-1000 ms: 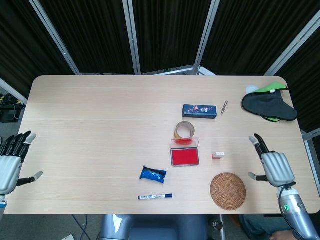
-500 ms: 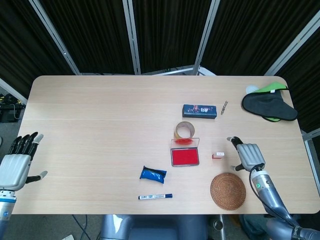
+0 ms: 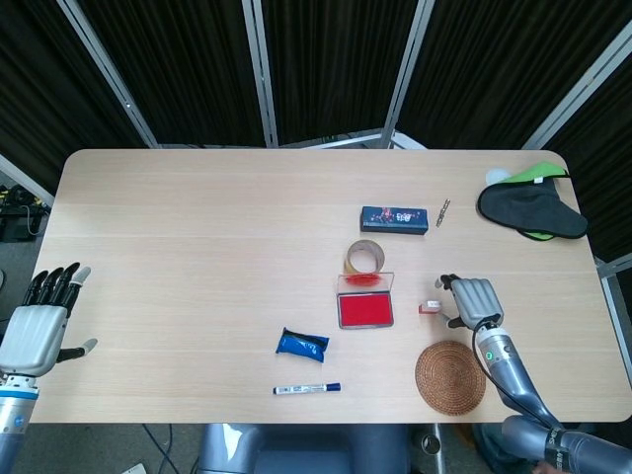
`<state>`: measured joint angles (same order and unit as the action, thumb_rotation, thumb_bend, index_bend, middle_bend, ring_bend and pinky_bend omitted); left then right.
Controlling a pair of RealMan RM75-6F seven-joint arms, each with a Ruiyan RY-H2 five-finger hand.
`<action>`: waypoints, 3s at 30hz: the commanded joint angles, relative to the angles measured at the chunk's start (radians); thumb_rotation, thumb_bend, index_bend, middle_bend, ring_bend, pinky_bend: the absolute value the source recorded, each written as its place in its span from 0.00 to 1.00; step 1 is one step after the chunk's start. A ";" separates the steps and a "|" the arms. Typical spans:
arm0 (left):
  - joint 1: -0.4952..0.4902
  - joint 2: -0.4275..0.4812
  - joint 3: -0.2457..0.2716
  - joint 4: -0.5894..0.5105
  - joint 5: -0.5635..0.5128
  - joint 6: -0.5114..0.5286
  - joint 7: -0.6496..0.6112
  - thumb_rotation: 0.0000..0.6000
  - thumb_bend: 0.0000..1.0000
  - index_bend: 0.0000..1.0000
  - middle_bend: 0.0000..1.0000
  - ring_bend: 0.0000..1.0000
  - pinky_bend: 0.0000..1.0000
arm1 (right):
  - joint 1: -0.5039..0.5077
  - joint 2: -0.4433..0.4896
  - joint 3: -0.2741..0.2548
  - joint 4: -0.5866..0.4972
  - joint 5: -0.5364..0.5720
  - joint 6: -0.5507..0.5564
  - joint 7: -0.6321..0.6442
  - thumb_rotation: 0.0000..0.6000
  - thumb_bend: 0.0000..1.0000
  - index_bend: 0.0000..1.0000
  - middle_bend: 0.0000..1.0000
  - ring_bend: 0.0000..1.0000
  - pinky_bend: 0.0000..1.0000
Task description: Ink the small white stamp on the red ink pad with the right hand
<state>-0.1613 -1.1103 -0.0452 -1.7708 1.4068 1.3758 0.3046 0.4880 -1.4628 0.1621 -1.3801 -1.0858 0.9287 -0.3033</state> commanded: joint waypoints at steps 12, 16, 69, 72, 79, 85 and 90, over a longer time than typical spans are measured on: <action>-0.002 -0.004 0.002 0.006 -0.008 -0.001 0.005 1.00 0.00 0.00 0.00 0.00 0.00 | 0.023 -0.054 -0.005 0.032 0.056 -0.006 -0.017 1.00 0.22 0.37 0.39 0.81 1.00; -0.004 -0.006 0.004 0.007 -0.009 -0.003 0.009 1.00 0.00 0.00 0.00 0.00 0.00 | 0.028 -0.070 -0.006 0.042 0.044 0.005 -0.011 1.00 0.23 0.39 0.39 0.81 1.00; -0.013 -0.009 0.012 0.008 -0.017 -0.014 0.015 1.00 0.00 0.00 0.00 0.00 0.00 | 0.105 -0.009 -0.062 -0.051 -0.306 0.084 0.086 1.00 0.47 0.63 0.65 0.81 1.00; -0.014 -0.010 0.012 0.010 -0.020 -0.017 0.017 1.00 0.00 0.00 0.00 0.00 0.00 | 0.134 -0.029 -0.070 -0.024 -0.364 0.074 0.123 1.00 0.49 0.63 0.65 0.81 1.00; -0.016 -0.015 0.011 0.018 -0.032 -0.022 0.023 1.00 0.00 0.00 0.00 0.00 0.00 | 0.188 -0.098 -0.074 0.042 -0.415 0.039 0.155 1.00 0.49 0.63 0.65 0.81 1.00; -0.018 -0.016 0.010 0.024 -0.041 -0.028 0.025 1.00 0.00 0.00 0.00 0.00 0.00 | 0.205 -0.165 -0.076 0.113 -0.418 0.032 0.149 1.00 0.49 0.63 0.65 0.81 1.00; -0.019 -0.014 0.009 0.025 -0.046 -0.030 0.021 1.00 0.00 0.00 0.00 0.00 0.00 | 0.211 -0.209 -0.070 0.160 -0.403 0.032 0.130 1.00 0.49 0.63 0.65 0.81 1.00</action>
<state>-0.1806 -1.1247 -0.0366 -1.7460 1.3606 1.3456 0.3259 0.6969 -1.6665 0.0902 -1.2259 -1.4928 0.9620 -0.1686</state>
